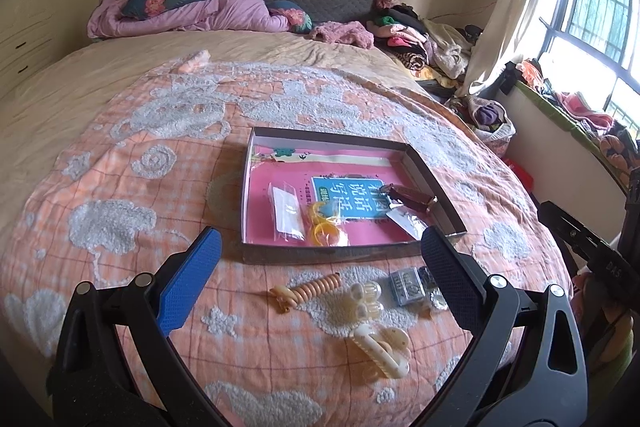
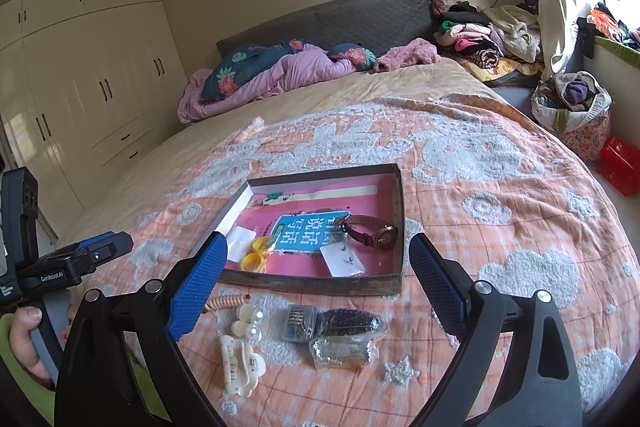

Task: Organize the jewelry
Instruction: 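Withdraw both open tools from the grey box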

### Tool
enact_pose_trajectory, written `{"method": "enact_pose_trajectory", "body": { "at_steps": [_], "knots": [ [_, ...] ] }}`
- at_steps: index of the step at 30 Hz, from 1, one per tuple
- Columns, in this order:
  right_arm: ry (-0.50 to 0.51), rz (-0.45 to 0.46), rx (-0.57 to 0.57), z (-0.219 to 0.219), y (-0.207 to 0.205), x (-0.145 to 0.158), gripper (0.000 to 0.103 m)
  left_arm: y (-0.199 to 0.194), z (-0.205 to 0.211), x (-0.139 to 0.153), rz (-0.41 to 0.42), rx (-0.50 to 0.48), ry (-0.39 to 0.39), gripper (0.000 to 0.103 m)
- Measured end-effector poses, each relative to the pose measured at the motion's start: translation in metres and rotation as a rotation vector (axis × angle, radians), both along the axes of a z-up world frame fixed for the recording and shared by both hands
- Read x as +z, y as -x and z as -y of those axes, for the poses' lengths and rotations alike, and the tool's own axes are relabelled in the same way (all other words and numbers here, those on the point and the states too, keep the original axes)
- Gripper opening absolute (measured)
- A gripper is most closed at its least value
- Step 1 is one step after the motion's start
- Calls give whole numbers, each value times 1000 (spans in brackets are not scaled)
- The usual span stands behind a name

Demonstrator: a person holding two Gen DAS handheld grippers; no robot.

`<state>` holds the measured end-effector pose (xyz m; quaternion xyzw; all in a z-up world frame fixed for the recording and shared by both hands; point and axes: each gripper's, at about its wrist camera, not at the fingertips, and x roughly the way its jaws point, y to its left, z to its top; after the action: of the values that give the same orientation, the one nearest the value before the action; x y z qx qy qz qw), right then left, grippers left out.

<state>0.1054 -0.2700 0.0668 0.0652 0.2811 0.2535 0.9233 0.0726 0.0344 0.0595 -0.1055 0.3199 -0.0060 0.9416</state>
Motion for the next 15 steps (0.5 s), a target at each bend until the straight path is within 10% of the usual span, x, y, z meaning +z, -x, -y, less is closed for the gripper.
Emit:
{"method": "enact_pose_trajectory", "body": {
  "at_steps": [15],
  "knots": [
    [18,-19,4,4,11,-3,92,9,8,-10,-30,-30,-23,93]
  ]
}}
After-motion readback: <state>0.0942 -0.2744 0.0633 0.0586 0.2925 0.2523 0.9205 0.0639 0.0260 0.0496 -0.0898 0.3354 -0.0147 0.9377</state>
